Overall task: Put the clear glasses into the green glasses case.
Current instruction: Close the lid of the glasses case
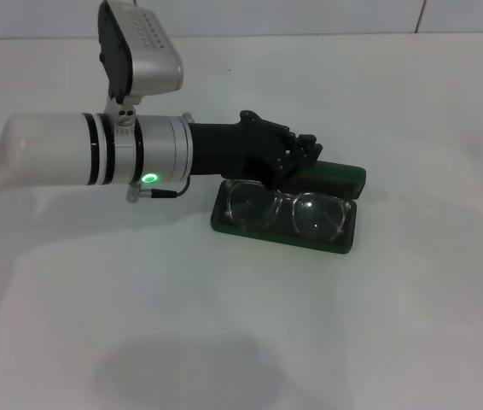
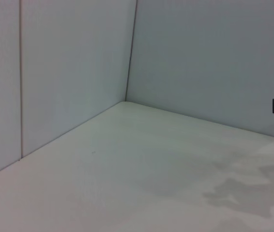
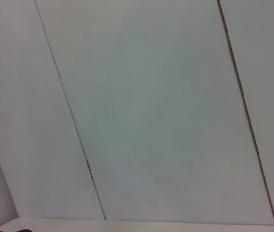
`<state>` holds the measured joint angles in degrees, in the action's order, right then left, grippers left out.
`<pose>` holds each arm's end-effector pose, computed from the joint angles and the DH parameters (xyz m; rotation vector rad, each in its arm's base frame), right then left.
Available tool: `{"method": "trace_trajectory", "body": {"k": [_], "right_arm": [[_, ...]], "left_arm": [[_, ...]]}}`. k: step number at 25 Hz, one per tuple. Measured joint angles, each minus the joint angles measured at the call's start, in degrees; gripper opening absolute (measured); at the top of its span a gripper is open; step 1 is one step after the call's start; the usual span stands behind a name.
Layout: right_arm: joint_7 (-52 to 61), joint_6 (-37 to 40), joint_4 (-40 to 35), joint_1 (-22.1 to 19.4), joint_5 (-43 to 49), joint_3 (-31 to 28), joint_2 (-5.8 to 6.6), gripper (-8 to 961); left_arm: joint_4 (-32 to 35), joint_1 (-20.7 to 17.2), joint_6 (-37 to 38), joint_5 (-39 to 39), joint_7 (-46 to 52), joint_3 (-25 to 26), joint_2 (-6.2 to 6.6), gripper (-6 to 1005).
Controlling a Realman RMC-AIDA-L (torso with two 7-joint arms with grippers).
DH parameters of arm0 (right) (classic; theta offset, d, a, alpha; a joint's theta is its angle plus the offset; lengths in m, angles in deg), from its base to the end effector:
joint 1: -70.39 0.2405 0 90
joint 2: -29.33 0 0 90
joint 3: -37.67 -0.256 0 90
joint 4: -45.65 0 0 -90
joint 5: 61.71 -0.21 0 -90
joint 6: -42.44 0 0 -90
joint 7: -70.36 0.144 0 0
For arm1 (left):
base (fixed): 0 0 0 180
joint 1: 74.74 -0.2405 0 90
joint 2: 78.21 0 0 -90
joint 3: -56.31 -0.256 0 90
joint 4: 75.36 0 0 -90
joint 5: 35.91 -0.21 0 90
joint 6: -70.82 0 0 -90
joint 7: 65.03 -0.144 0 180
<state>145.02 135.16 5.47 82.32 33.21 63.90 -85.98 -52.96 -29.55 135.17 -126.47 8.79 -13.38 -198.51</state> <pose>0.3522 0.2608 0.1027 -2.0994 0.7136 0.9157 -0.1784 0.3801 -0.0903 -2.8072 -0.4452 -0.6066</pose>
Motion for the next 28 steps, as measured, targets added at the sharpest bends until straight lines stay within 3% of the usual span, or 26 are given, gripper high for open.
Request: {"method": "trace_trajectory", "body": {"k": [28], "right_arm": [[-1.0,-0.3,1.1,0.5,0.0,0.0,0.01,110]], "left_arm": [[-0.3,0.0,-1.6,0.0,-0.2,-2.0,0.06,114]]}}
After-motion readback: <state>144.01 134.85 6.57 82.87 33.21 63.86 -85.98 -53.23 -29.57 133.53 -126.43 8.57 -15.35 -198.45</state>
